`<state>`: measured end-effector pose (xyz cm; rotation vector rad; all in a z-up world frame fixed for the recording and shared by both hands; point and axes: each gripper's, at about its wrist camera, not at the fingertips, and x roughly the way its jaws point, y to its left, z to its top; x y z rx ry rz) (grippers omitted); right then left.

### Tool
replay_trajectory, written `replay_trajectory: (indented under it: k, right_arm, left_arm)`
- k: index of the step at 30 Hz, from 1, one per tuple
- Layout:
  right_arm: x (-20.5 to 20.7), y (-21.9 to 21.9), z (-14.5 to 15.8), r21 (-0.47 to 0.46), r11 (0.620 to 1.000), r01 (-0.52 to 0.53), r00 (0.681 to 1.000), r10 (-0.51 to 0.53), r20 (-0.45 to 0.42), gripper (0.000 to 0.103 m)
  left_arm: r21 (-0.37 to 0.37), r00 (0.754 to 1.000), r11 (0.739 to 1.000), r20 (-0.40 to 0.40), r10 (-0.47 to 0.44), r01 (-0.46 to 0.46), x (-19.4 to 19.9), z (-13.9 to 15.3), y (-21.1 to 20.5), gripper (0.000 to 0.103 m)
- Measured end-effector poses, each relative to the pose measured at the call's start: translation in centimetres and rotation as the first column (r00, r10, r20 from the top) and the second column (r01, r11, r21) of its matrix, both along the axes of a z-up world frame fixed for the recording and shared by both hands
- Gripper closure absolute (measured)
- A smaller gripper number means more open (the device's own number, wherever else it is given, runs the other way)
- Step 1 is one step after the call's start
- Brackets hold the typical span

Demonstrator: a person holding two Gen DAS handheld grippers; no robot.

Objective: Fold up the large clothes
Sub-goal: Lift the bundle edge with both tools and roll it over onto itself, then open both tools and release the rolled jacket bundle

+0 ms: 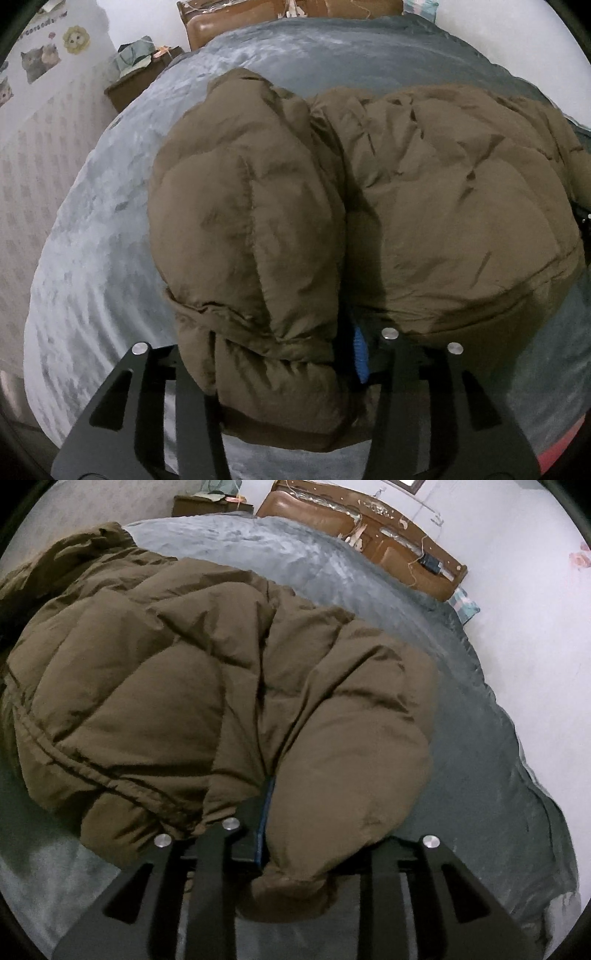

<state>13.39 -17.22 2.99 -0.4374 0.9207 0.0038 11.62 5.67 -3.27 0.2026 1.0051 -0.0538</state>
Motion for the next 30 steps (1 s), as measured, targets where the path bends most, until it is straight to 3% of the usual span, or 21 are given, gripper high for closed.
replay_trajectory:
  k: [5, 8, 13, 23, 25, 30]
  right_arm:
    - [0.4, -0.5, 0.0, 0.029, 1.000, 0.009, 1.000, -0.009, 0.001, 0.075]
    - [0.2, -1.5, 0.4, 0.078, 0.997, 0.023, 1.000, -0.023, -0.003, 0.073]
    - [0.2, -3.5, 1.2, 0.174, 0.983, 0.063, 0.998, -0.059, -0.025, 0.064]
    - [1.0, -5.4, 0.9, 0.262, 0.958, 0.113, 0.993, -0.103, -0.054, 0.055]
    - [1.1, -5.5, 0.7, 0.272, 0.954, 0.127, 0.992, -0.115, -0.059, 0.048]
    - [2.0, -7.3, 0.0, 0.368, 0.913, 0.175, 0.984, -0.149, -0.100, 0.044]
  left_arm:
    - [-0.002, 1.000, 1.000, 0.006, 0.013, -0.013, -0.3, 0.2, 0.5, 0.053]
    - [0.008, 0.999, 0.999, 0.020, 0.040, -0.040, -2.3, 1.5, 0.8, 0.045]
    - [0.004, 0.998, 0.999, 0.011, 0.054, -0.054, -2.5, 2.7, 0.2, 0.042]
    - [0.030, 0.996, 0.996, 0.032, 0.087, -0.088, -5.2, 4.9, 2.0, 0.015]
    - [0.036, 0.995, 0.995, 0.040, 0.097, -0.098, -5.4, 5.1, 2.3, 0.014]
    - [0.007, 0.994, 0.994, 0.026, 0.109, -0.109, -5.7, 5.3, 3.7, 0.014]
